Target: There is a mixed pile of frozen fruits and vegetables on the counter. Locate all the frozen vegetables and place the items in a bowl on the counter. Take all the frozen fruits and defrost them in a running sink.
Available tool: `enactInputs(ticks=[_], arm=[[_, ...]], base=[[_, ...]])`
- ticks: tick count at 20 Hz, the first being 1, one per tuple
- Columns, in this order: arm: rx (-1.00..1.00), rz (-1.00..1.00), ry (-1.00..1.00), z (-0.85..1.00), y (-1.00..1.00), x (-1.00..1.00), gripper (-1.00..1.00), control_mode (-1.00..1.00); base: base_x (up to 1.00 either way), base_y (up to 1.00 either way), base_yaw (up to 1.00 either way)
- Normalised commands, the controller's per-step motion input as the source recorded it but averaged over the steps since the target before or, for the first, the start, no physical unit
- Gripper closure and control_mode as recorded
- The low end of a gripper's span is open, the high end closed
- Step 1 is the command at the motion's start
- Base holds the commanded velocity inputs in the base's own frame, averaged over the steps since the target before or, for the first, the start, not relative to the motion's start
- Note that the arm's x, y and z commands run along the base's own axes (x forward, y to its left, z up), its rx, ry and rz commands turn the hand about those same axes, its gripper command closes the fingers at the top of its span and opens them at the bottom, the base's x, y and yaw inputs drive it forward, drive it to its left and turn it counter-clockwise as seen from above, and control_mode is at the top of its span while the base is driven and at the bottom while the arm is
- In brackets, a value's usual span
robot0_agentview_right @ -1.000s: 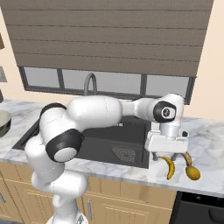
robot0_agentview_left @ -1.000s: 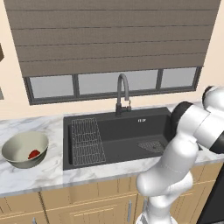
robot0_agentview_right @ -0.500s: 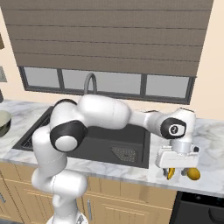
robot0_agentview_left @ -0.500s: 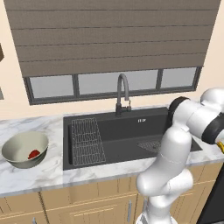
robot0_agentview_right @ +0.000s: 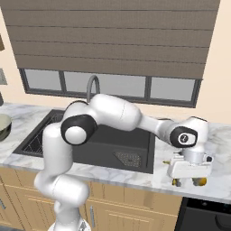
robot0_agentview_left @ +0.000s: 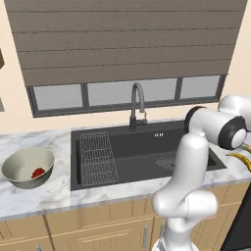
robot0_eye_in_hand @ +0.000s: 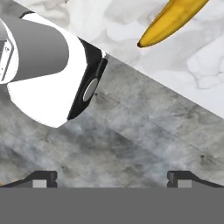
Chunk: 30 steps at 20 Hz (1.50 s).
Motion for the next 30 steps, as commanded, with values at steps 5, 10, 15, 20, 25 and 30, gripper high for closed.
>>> enactInputs(ticks=[5,10,15,20,25,30], arm=[[0.07,-0.19,-0.17,0.01,-0.31,0.11,-1.0,-1.0],[0.02,-0.31,-0.16,0.0,-0.03,0.36,-1.0,-1.0],[0.0,-0.02,-0.07,0.12,-0.06,0.12,-1.0,-1.0],[-0.02,0.01,-0.03,-0.08,-0.01,0.39,-1.0,-1.0],[-0.08,0.01,-0.08,-0.17,0.0,0.46,-1.0,-1.0],[-0.11,0.01,-0.12,-0.37,-0.07,0.5,-1.0,-1.0]], base=[[0.0,0.0,0.0],[0.0,0.0,0.0],[0.0,0.0,0.0],[0.0,0.0,0.0],[0.0,0.0,0.0],[0.0,0.0,0.0]])
